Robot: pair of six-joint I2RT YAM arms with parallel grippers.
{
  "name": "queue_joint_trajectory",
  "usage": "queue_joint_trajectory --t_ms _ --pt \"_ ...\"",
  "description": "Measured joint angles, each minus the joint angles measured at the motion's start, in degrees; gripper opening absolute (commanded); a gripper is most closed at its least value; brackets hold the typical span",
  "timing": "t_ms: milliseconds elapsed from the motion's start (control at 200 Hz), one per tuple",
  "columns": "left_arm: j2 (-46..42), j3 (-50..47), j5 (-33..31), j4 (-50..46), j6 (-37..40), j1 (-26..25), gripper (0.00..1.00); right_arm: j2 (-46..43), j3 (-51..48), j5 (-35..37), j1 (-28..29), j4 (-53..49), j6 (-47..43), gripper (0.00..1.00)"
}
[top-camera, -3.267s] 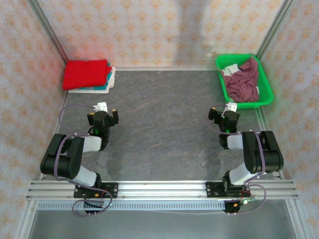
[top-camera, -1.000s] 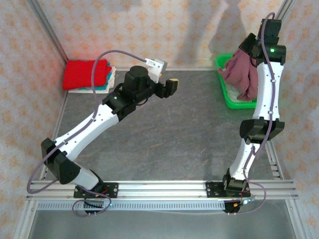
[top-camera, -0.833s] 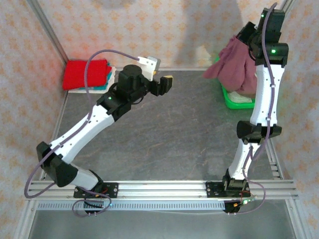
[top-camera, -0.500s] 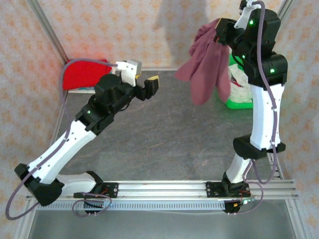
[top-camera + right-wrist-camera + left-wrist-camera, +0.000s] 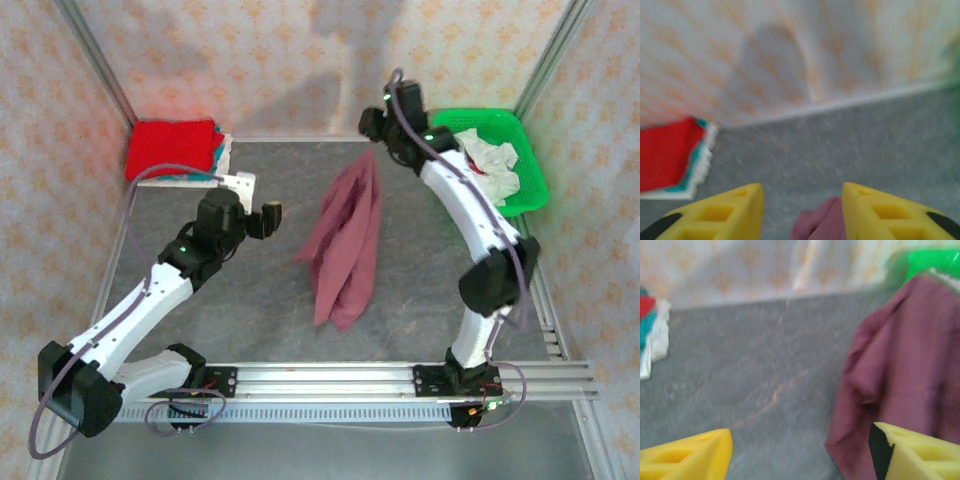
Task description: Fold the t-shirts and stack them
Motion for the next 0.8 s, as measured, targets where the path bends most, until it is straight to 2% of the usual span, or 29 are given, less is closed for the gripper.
queue_joint_trajectory --t_ms 75,145,255,370,581,661,771,801 --pt "0.11 -2.95 0.83 -0.96 -0.04 0.0 0.79 1.68 -7.74 -0.72 -0.37 2.4 0.83 0.55" --pt "-0.24 -5.6 2.32 -0.7 -0.04 0.0 0.81 -0.5 -17.77 -1.38 -0.72 6.19 1.33 0.59" --pt "-0.17 -9.53 5.79 -0.31 0.0 0.0 0.81 -9.51 -33.53 -3.5 -1.03 10.78 2.56 0.61" --pt "4.81 -10.01 9.75 1.16 0.02 -0.07 0.81 -19.37 -43.06 -6.32 -0.94 15.13 3.76 0.62" --pt "19.47 -7.72 13.88 3.76 0.2 -1.09 0.75 -30.53 -58.66 -12.2 0.81 21.49 6.88 0.66" --pt "23.5 -6.08 14.56 4.9 0.17 -1.49 0.67 -32.96 -64.89 -13.46 1.86 21.73 8.35 0.66" --pt "28.59 -3.96 14.99 6.99 0.09 -1.73 0.64 -36.65 -72.78 -14.45 3.91 21.73 10.56 0.66" --pt "29.68 -3.72 14.99 7.74 -0.02 -1.73 0.6 -37.53 -74.34 -14.86 4.59 21.7 10.93 0.65"
